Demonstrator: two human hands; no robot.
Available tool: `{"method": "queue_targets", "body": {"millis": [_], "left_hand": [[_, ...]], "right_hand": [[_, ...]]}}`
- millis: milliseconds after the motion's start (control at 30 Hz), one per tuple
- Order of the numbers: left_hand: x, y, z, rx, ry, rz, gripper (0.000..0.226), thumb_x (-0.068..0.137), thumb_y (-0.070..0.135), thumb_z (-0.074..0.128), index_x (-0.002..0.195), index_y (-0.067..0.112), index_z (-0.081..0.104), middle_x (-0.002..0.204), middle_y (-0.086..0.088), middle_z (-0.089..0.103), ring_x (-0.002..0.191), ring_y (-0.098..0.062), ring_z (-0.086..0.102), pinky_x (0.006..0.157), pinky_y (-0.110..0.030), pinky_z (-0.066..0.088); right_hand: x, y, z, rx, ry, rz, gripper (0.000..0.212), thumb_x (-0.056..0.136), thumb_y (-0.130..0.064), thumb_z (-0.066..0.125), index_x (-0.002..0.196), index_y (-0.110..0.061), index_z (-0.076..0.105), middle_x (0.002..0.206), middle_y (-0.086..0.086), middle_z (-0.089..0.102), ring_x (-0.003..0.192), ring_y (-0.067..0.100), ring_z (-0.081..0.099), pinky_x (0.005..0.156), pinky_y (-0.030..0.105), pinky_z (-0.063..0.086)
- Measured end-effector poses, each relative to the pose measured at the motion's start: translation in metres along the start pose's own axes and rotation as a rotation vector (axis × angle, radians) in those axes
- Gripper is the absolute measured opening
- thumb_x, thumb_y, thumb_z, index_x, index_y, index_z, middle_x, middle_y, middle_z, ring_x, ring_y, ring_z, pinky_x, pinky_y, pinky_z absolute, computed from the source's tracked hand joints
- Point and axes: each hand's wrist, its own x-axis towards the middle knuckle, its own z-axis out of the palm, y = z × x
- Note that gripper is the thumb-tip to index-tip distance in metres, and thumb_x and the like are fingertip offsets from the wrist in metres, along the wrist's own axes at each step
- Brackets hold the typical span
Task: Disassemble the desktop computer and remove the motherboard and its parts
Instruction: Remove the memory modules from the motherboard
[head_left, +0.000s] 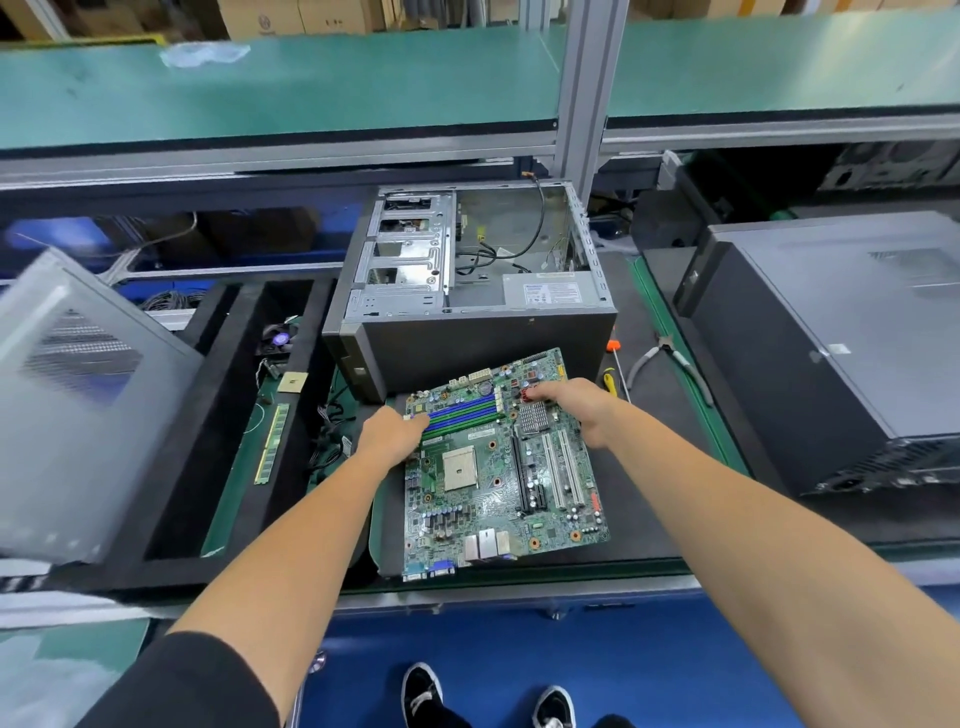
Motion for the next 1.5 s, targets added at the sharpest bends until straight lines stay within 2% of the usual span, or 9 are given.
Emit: {"method": "queue_targets", "body": {"millis": [233,600,833,967,1033,1200,1300,1367,1500], "left_hand": [[-0.007,-0.004,0.001,0.000,0.012,0.006,0.050,0.100,0.039,0.046,0.061,0.012,0.029,0.057,-0.004,0.032,0.051,-0.019,0.031,0.051,-0.032,0.020],[-0.024,-0.022,-0.015,-0.092,0.172,0.017,0.041,0.100,0.030,0.046,0.065,0.011,0.035,0.066,-0.005,0.040,0.056,-0.020,0.037,0.052,-0.031,0.026],[-0.028,-0.043,-0.077,-0.115,0.315,0.109,0.044,0.097,0.030,0.050,0.060,0.014,0.032,0.063,-0.003,0.039,0.060,-0.022,0.039,0.054,-0.032,0.028],[-0.026,-0.067,-0.120,-0.157,0.363,0.129,0.047,0.095,0.028,0.053,0.055,0.012,0.034,0.058,-0.005,0.044,0.054,-0.021,0.040,0.052,-0.032,0.029],[-0.027,-0.084,-0.140,-0.156,0.379,0.124,0.046,0.094,0.028,0.052,0.056,0.011,0.033,0.057,-0.004,0.042,0.053,-0.021,0.039,0.050,-0.032,0.027],[-0.022,-0.118,-0.184,-0.205,0.407,0.068,0.043,0.094,0.027,0.052,0.058,0.011,0.034,0.059,-0.004,0.039,0.055,-0.021,0.038,0.052,-0.032,0.027],[-0.015,-0.132,-0.208,-0.265,0.394,0.040,0.035,0.097,0.034,0.046,0.072,0.009,0.044,0.073,-0.006,0.046,0.064,-0.022,0.042,0.054,-0.032,0.029],[-0.007,-0.139,-0.222,-0.321,0.362,0.020,0.036,0.098,0.037,0.042,0.104,0.004,0.052,0.096,-0.008,0.052,0.081,-0.023,0.048,0.065,-0.033,0.034],[0.011,-0.147,-0.243,-0.410,0.303,-0.028,0.059,0.100,0.040,0.038,0.145,0.004,0.028,0.134,-0.012,0.045,0.111,-0.025,0.044,0.083,-0.033,0.032]], "right_hand": [[-0.006,-0.001,0.001,-0.001,-0.013,-0.036,0.059,0.087,-0.034,0.071,0.135,-0.007,0.050,0.157,0.011,0.029,0.144,0.032,0.023,0.115,0.049,0.017],[-0.031,-0.020,0.025,-0.053,-0.068,-0.129,0.024,0.087,-0.030,0.070,0.094,-0.013,0.055,0.150,0.014,0.038,0.140,0.033,0.029,0.113,0.049,0.020],[-0.053,-0.054,0.073,-0.115,-0.066,-0.228,0.042,0.088,-0.030,0.069,0.115,-0.004,0.049,0.147,0.017,0.039,0.136,0.033,0.034,0.111,0.050,0.023],[-0.065,-0.068,0.116,-0.122,-0.054,-0.261,0.029,0.088,-0.029,0.069,0.097,-0.006,0.052,0.146,0.018,0.040,0.134,0.032,0.034,0.112,0.048,0.022],[-0.069,-0.073,0.143,-0.128,-0.072,-0.280,0.036,0.088,-0.028,0.069,0.109,-0.002,0.055,0.147,0.017,0.040,0.136,0.032,0.034,0.112,0.049,0.022],[-0.073,-0.090,0.202,-0.139,-0.078,-0.324,0.048,0.088,-0.028,0.069,0.123,0.002,0.055,0.138,0.015,0.049,0.112,0.022,0.040,0.101,0.040,0.027],[-0.070,-0.101,0.230,-0.120,-0.092,-0.342,0.050,0.087,-0.030,0.069,0.124,0.000,0.054,0.137,0.014,0.049,0.114,0.023,0.043,0.102,0.042,0.029],[-0.063,-0.110,0.245,-0.101,-0.103,-0.347,0.058,0.087,-0.032,0.069,0.133,-0.001,0.048,0.140,0.014,0.046,0.123,0.029,0.043,0.108,0.047,0.027],[-0.044,-0.121,0.269,-0.074,-0.129,-0.328,0.061,0.086,-0.034,0.069,0.131,0.001,0.046,0.140,0.015,0.045,0.124,0.031,0.042,0.107,0.048,0.027]]}}
